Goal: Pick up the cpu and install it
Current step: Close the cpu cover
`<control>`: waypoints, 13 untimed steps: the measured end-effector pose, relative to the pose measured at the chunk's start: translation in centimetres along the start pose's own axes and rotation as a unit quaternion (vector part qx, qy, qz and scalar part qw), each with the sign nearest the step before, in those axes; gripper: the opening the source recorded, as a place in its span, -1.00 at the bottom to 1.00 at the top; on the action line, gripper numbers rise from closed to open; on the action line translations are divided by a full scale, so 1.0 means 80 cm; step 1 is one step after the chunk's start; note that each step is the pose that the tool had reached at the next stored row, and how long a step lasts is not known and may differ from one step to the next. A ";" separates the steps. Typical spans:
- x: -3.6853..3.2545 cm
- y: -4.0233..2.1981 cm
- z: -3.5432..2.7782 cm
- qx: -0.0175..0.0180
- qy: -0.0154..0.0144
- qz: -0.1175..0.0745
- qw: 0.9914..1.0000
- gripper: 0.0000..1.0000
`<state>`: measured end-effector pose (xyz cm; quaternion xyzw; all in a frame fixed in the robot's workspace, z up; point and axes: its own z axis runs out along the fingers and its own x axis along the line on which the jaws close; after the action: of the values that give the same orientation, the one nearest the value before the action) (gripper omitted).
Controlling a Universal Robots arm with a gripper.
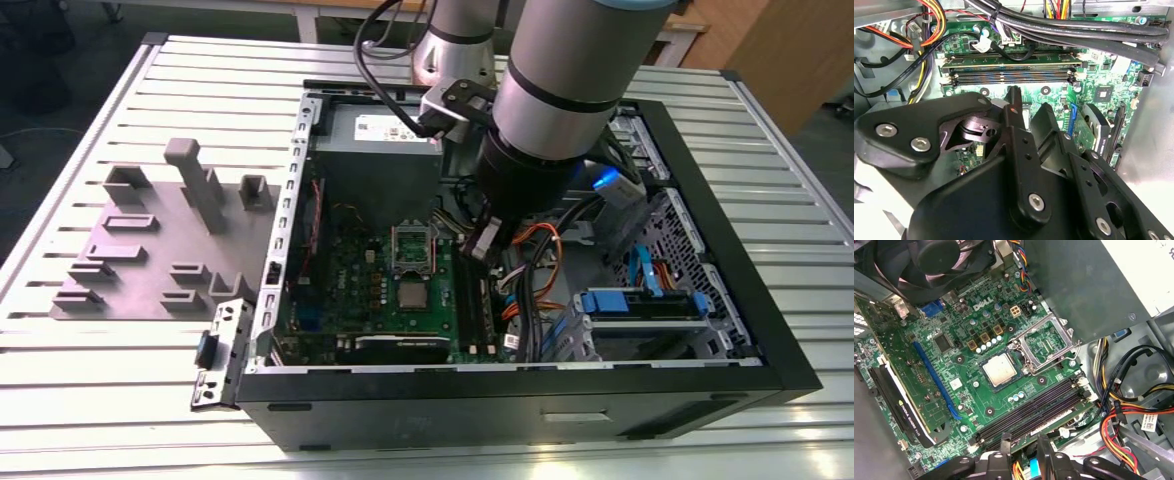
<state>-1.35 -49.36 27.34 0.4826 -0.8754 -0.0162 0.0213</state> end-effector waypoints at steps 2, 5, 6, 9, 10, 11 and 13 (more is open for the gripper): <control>0.0000 0.0000 0.0000 0.000 0.000 0.000 1.000 -0.33; 0.0000 0.0000 0.0000 0.000 0.000 0.000 1.000 -0.58; 0.0000 0.0000 0.0000 0.000 0.000 0.000 1.000 -0.70; 0.0000 0.0000 0.0000 0.000 0.000 0.000 1.000 -0.79; 0.0000 0.0000 0.0000 0.000 0.000 0.000 1.000 -0.79; 0.0000 0.0000 0.0000 0.000 0.000 0.000 1.000 -0.79; 0.0000 0.0000 0.0000 0.000 0.000 0.000 1.000 -0.79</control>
<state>-1.35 -49.36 27.34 0.4830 -0.8752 -0.0162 0.0213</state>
